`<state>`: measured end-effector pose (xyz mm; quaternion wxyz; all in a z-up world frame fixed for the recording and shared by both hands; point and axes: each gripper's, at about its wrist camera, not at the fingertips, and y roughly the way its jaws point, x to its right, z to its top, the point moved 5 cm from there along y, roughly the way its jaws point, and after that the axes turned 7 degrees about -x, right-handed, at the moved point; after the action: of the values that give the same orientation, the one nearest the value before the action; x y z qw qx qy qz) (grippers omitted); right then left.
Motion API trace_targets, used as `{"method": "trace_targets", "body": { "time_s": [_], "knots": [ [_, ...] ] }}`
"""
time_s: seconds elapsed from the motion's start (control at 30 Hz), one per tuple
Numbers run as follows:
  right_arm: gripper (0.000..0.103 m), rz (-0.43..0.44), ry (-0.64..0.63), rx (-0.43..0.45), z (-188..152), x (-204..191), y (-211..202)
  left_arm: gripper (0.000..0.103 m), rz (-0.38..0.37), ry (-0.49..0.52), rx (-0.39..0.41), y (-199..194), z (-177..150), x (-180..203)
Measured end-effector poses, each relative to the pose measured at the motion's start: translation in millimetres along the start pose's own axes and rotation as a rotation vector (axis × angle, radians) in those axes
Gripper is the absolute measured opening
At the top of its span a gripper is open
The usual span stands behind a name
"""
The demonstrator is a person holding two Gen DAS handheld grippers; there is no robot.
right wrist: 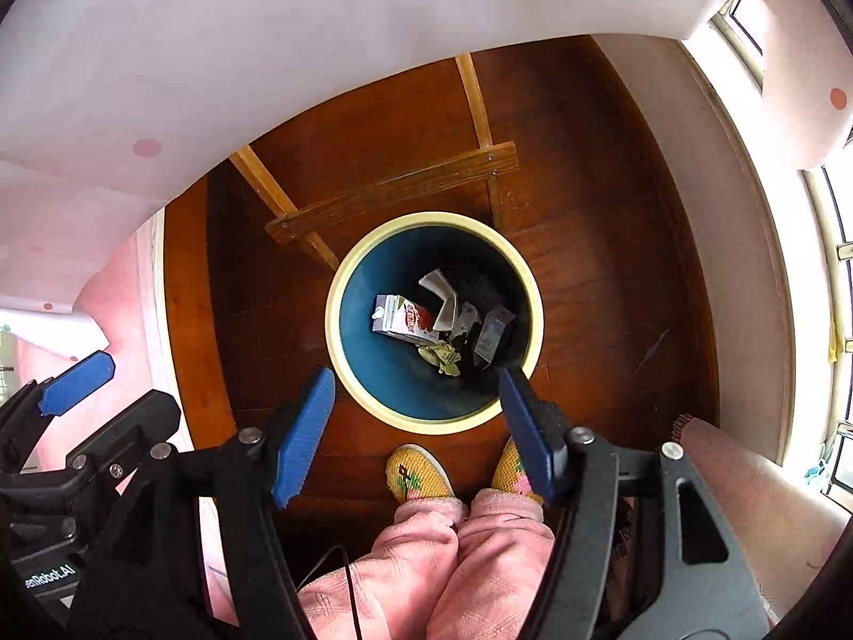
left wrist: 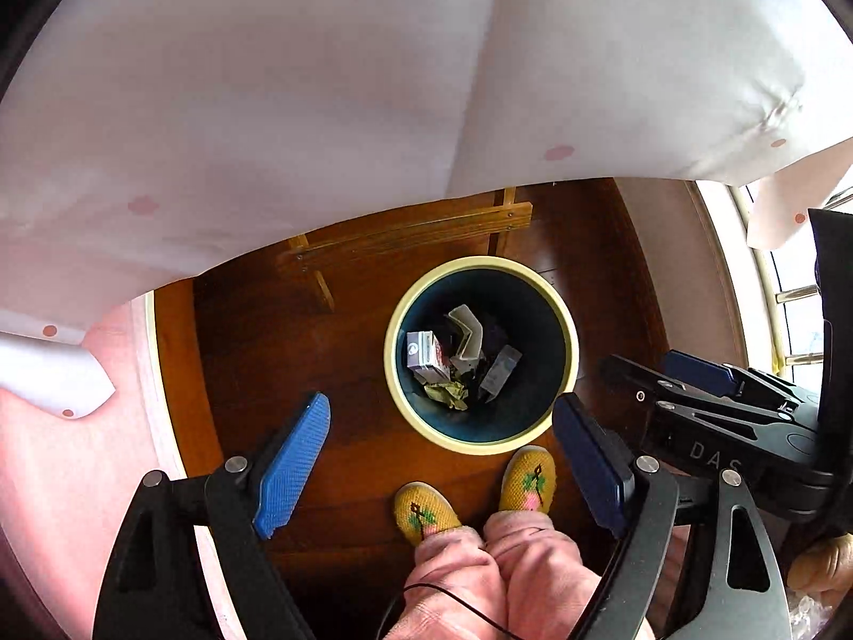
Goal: Collect trash
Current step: 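Open both tools to drop the carton and tissue box into the bin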
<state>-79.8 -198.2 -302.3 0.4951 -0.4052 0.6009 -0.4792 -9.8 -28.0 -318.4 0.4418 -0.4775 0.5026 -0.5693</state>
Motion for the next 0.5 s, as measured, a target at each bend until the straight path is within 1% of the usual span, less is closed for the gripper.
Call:
{"method": "trace_targets", "body": {
  "time_s": [0.23,0.5],
  "knots": [
    [0.061,-0.004,-0.016,0.026,2.7,-12.0,-27.3,0.087,0.01,-0.017,0.035,-28.8,12.1,-8.3],
    [0.061,-0.008,-0.039,0.057,8.0,-19.8,-47.2,0.087,0.008,-0.059,0.076,-55.1,21.3,-17.4]
  ]
}}
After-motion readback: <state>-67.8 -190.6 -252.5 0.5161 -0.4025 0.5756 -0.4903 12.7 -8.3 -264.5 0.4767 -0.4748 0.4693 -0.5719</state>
